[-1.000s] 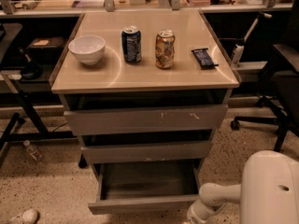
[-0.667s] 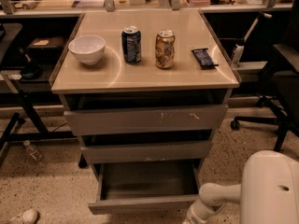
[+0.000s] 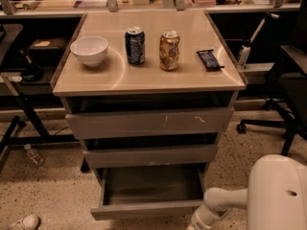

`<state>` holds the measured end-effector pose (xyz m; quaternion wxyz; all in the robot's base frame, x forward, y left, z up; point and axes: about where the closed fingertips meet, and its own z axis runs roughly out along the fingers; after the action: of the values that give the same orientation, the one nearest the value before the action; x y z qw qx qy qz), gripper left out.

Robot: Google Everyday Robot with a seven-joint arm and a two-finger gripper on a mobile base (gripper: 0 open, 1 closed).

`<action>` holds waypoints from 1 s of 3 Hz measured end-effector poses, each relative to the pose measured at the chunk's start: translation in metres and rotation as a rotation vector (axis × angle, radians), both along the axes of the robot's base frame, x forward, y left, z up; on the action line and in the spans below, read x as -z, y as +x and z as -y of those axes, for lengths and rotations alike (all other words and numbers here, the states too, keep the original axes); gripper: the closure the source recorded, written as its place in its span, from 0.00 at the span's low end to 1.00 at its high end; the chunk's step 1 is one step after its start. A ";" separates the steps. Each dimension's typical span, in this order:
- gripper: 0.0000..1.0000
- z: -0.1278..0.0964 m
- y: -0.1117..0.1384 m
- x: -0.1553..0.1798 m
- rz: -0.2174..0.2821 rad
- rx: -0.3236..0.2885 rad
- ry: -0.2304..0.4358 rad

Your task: Close bottom drawer

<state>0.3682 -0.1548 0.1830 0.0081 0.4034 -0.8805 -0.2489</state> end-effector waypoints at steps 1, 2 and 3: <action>1.00 -0.010 0.016 0.001 0.049 -0.034 0.015; 1.00 -0.011 0.031 0.004 0.086 -0.052 0.012; 1.00 -0.010 0.048 0.008 0.120 -0.069 0.001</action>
Offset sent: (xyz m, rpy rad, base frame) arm 0.0547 0.0118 -0.0063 0.0058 -0.1423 0.0741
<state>0.4158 -0.1446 0.1746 -0.0366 0.4476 -0.8649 -0.2242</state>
